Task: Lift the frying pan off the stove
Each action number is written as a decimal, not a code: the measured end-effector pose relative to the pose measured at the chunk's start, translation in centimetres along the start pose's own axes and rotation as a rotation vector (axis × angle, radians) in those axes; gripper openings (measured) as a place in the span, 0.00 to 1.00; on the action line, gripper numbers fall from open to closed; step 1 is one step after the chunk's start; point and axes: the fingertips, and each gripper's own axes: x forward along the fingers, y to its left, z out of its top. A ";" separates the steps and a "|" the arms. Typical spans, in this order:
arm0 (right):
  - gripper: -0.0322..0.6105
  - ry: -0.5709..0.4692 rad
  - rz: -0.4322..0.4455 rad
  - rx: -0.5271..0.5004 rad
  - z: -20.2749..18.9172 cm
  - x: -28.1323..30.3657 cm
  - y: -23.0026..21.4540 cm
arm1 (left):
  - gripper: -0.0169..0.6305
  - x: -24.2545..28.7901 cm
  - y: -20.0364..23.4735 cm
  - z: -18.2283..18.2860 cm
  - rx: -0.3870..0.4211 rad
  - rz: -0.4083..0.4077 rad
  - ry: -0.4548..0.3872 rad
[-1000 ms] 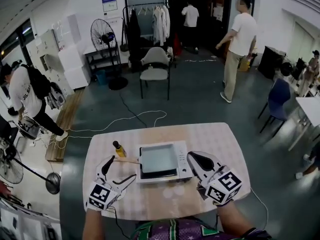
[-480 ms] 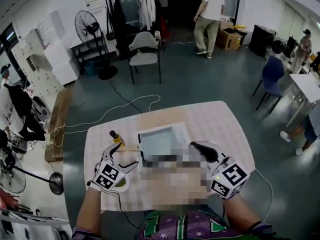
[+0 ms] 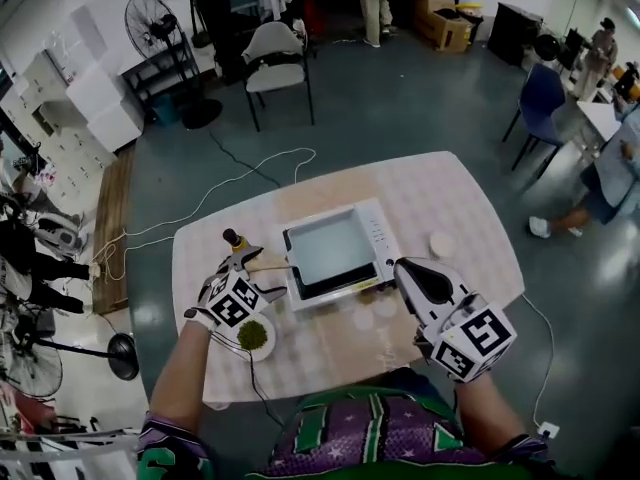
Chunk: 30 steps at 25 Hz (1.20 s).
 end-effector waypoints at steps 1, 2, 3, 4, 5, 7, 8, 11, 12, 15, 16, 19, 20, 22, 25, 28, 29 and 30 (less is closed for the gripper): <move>0.06 0.005 -0.009 0.001 -0.8 0.4 0.0 | 0.72 1.0 0.3 -0.6 0.006 -0.017 0.007; 0.06 0.012 -0.018 -0.001 -1.6 0.8 0.0 | 0.72 2.1 0.7 -1.3 0.011 -0.035 0.015; 0.06 0.019 -0.025 -0.005 -2.6 1.2 -0.3 | 0.72 3.4 1.0 -2.0 0.014 -0.052 0.023; 0.06 0.027 -0.030 -0.008 -3.5 1.6 -0.6 | 0.72 4.8 1.4 -2.7 0.016 -0.065 0.033; 0.06 0.036 -0.034 -0.009 -4.4 1.9 -1.0 | 0.72 6.0 1.7 -3.3 0.015 -0.078 0.044; 0.06 0.051 -0.040 -0.003 -5.8 2.2 -1.7 | 0.72 8.0 1.9 -4.3 0.013 -0.103 0.074; 0.06 0.055 -0.043 0.001 -6.2 2.3 -2.0 | 0.72 8.6 2.0 -4.7 0.016 -0.112 0.091; 0.06 0.063 -0.039 0.005 -6.6 2.7 -3.0 | 0.72 10.1 2.6 -5.7 0.028 -0.130 0.144; 0.06 0.066 -0.036 0.008 -6.5 2.9 -3.5 | 0.72 10.5 2.7 -6.0 0.033 -0.139 0.166; 0.06 0.064 -0.031 0.022 -5.9 3.0 -5.0 | 0.72 11.7 2.9 -6.3 0.058 -0.178 0.223; 0.06 0.063 -0.030 0.026 -5.7 3.0 -5.4 | 0.72 12.0 2.9 -6.2 0.062 -0.191 0.236; 0.06 0.079 -0.028 0.034 -6.4 3.1 -6.3 | 0.72 13.2 3.0 -6.3 0.059 -0.225 0.269; 0.06 0.085 -0.029 0.040 -6.9 3.0 -6.5 | 0.72 13.7 2.9 -6.5 0.065 -0.235 0.278; 0.06 0.090 -0.034 0.052 -7.5 2.7 -7.2 | 0.72 14.8 2.8 -6.6 0.085 -0.255 0.300; 0.06 0.097 -0.047 0.067 -8.2 2.5 -8.1 | 0.72 16.0 2.4 -6.4 0.095 -0.316 0.326; 0.06 0.112 -0.062 0.075 -9.1 2.3 -8.4 | 0.72 16.5 1.6 -7.3 0.092 -0.377 0.374; 0.06 0.116 -0.068 0.077 -9.4 2.1 -8.6 | 0.72 16.9 1.4 -7.5 0.091 -0.393 0.389; 0.06 0.119 -0.075 0.081 -9.9 2.0 -8.9 | 0.72 17.4 1.1 -7.6 0.090 -0.411 0.394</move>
